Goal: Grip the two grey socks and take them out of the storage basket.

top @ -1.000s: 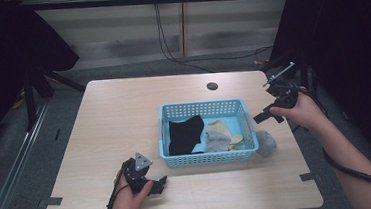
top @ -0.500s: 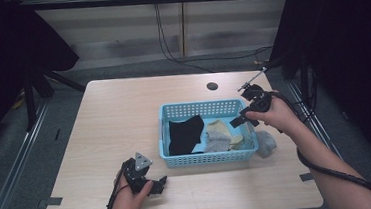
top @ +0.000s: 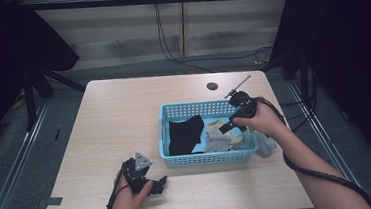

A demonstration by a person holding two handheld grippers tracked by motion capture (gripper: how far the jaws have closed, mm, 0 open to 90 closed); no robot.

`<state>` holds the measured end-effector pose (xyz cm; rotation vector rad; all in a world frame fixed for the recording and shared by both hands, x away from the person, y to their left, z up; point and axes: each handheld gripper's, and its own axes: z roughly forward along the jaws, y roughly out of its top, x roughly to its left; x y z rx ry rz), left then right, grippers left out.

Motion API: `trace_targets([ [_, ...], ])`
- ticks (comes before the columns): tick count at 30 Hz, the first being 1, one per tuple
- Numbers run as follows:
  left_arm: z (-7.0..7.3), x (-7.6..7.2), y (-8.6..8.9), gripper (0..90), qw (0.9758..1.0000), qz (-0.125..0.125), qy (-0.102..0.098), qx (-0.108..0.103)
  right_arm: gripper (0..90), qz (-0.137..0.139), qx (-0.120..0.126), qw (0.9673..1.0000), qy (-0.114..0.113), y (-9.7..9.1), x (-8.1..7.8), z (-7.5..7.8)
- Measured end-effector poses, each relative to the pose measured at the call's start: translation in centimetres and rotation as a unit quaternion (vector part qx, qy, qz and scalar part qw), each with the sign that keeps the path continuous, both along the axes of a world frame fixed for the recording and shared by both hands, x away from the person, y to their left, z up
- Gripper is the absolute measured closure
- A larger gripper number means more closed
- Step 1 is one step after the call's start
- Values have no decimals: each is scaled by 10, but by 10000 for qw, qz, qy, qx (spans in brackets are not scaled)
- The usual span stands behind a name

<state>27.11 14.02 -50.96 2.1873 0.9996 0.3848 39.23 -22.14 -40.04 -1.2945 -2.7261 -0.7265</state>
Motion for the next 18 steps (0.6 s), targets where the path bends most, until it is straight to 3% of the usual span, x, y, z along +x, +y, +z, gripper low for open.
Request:
trace_targets([
  [18,0,0,0,0,10000,6,-2,6,316,195,-216,9995,88,24,5,-29],
])
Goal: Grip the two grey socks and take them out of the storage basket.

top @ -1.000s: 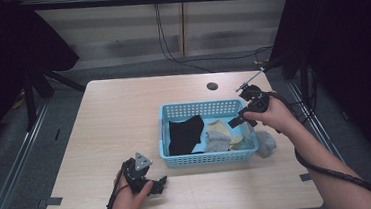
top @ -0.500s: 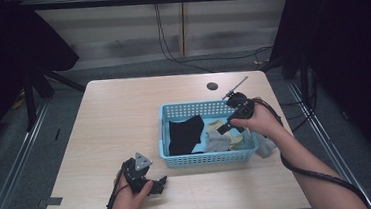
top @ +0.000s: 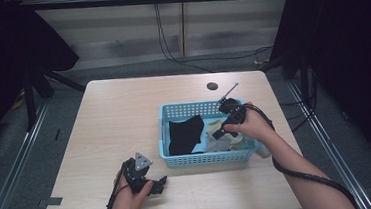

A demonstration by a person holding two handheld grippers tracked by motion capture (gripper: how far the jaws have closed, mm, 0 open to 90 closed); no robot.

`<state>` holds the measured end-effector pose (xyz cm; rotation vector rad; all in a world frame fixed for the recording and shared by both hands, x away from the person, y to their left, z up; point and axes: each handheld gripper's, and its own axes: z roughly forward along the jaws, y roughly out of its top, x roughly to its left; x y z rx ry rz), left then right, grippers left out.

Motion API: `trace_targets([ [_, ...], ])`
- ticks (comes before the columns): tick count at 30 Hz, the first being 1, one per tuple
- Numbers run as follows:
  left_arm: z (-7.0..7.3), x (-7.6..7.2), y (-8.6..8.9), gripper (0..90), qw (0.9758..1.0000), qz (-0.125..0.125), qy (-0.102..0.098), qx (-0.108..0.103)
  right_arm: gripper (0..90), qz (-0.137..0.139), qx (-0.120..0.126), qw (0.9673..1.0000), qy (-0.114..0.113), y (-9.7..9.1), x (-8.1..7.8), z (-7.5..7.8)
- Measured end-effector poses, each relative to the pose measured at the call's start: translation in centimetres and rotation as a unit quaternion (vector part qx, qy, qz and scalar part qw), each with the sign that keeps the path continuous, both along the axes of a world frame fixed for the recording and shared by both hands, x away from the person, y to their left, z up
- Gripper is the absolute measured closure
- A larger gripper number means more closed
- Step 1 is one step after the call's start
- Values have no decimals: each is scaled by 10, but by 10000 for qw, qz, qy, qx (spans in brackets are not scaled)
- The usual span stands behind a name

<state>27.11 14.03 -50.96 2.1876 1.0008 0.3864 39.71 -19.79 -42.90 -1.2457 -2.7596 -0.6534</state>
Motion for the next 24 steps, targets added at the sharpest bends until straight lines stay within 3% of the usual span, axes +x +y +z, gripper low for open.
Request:
trace_targets([
  [18,0,0,0,0,10000,1,-1,-1,442,237,-419,9988,97,12,1,-19],
  [24,0,0,0,0,10000,1,-1,-2,578,296,-598,9977,104,11,0,-24],
])
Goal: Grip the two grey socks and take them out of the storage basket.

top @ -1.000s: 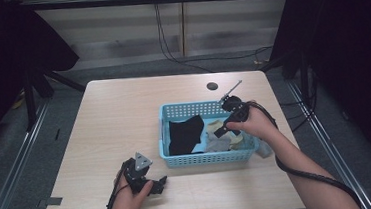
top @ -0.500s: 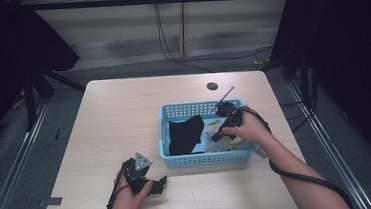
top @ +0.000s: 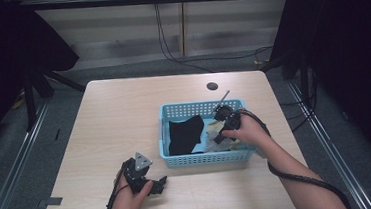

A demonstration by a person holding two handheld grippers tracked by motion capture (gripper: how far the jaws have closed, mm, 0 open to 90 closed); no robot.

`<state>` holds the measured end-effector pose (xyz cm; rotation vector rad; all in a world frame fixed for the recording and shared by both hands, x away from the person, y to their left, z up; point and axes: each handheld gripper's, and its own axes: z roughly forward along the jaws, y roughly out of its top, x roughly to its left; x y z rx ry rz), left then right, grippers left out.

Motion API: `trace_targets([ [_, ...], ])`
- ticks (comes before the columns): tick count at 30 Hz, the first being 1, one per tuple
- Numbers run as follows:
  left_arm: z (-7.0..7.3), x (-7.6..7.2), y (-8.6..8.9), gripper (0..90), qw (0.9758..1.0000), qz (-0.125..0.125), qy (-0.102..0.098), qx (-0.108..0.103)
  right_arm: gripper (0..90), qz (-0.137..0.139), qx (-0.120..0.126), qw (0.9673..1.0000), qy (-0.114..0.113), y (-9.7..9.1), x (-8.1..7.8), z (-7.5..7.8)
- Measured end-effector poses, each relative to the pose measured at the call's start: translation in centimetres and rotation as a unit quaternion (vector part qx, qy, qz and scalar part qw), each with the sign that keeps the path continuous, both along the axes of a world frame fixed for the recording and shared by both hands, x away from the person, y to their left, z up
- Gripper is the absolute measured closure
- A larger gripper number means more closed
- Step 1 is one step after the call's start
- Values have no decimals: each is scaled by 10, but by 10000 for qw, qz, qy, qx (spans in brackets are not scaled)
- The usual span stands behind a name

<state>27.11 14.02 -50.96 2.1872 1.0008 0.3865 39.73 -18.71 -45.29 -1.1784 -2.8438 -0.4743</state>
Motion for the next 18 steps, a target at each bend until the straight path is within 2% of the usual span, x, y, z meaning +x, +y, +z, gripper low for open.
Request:
trace_targets([
  [2,0,0,0,0,10000,1,0,3,671,46,-89,9999,36,0,-1,-1],
  [3,0,0,0,0,10000,2,-1,4,751,134,-176,9998,-6,-1,-1,-2],
  [5,0,0,0,0,10000,1,0,-3,832,129,-162,9997,102,-2,-1,0],
  [11,0,0,0,0,10000,2,5,-2,846,73,-130,9996,224,-7,0,9],
  [18,0,0,0,0,10000,5,6,-12,846,19,13,9998,204,-17,-2,28],
])
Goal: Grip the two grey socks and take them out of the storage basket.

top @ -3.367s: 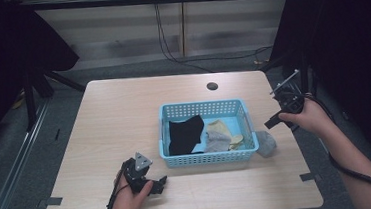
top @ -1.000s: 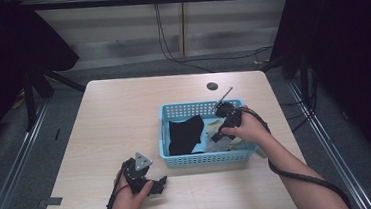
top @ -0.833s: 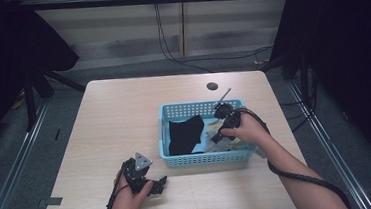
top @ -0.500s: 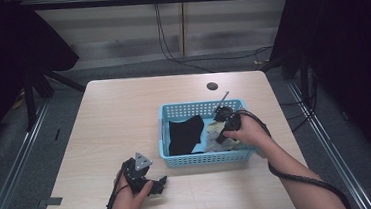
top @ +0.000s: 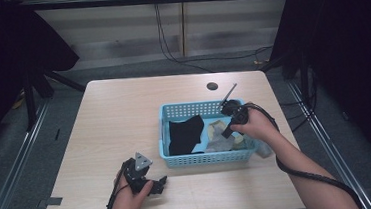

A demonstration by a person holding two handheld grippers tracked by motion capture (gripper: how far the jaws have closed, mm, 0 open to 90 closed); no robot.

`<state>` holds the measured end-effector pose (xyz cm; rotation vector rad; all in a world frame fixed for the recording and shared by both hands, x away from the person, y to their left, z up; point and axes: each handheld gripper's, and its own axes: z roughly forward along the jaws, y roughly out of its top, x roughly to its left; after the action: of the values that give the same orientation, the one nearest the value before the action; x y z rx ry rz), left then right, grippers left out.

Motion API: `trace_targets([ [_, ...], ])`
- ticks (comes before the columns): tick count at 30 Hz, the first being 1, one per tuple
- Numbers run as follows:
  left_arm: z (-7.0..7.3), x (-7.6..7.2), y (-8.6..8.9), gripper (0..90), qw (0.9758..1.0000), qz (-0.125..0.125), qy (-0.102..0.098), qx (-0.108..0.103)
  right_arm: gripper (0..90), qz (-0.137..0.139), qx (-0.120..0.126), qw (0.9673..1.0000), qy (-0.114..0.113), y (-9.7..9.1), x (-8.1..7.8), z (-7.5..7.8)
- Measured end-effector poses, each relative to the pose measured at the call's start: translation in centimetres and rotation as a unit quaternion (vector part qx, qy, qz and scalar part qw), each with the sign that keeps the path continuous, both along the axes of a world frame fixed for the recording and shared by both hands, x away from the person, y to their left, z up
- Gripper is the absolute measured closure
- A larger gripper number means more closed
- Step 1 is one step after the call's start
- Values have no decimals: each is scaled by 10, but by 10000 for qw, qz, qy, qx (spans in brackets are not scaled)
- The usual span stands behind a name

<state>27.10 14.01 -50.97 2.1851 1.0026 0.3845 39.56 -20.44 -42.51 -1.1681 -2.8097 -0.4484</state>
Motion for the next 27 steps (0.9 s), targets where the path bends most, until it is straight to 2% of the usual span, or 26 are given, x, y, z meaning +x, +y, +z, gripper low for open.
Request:
trace_targets([
  [11,0,0,0,0,10000,-3,-2,12,846,2,111,9999,-35,-7,-1,27],
  [19,0,0,0,0,10000,-9,10,22,846,41,81,9999,-98,-11,1,41],
  [27,0,0,0,0,10000,-8,10,24,846,-55,133,9998,-137,-19,5,65],
])
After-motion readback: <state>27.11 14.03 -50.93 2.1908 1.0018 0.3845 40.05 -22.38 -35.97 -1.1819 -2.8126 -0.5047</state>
